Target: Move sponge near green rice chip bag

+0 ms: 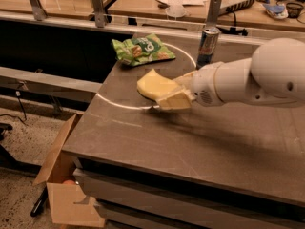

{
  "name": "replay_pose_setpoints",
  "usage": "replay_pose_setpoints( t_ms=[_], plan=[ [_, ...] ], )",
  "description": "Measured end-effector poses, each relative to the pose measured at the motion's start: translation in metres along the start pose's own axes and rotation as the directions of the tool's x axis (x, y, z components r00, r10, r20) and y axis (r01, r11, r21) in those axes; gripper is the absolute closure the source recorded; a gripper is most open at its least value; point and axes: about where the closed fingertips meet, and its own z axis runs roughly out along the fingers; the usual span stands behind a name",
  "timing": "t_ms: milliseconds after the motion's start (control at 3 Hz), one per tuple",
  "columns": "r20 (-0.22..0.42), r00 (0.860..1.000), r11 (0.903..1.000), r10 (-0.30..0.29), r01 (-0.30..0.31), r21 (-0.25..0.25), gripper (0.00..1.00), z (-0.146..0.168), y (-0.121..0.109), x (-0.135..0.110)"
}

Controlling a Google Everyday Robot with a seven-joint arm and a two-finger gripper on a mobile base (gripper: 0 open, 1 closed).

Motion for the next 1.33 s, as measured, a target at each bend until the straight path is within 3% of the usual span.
replay_pose_setpoints(
  t_ms=[333,667,1000,1333],
  plan=[
    [-0.039,0.999,0.9961,-0.008,0.011,0.088,1.00,0.053,-0.026,-0.023],
    [-0.074,0.997,0.9887,-0.006,0.017,0.149,1.00,0.080,-0.047,-0.029],
    [-0.096,0.994,0.9757,0.056,-0.034,0.217,0.74,0.100,-0.075,-0.034],
    [-0.110,0.990,0.9673,0.093,-0.063,0.246,0.50,0.106,-0.086,-0.030]
  ],
)
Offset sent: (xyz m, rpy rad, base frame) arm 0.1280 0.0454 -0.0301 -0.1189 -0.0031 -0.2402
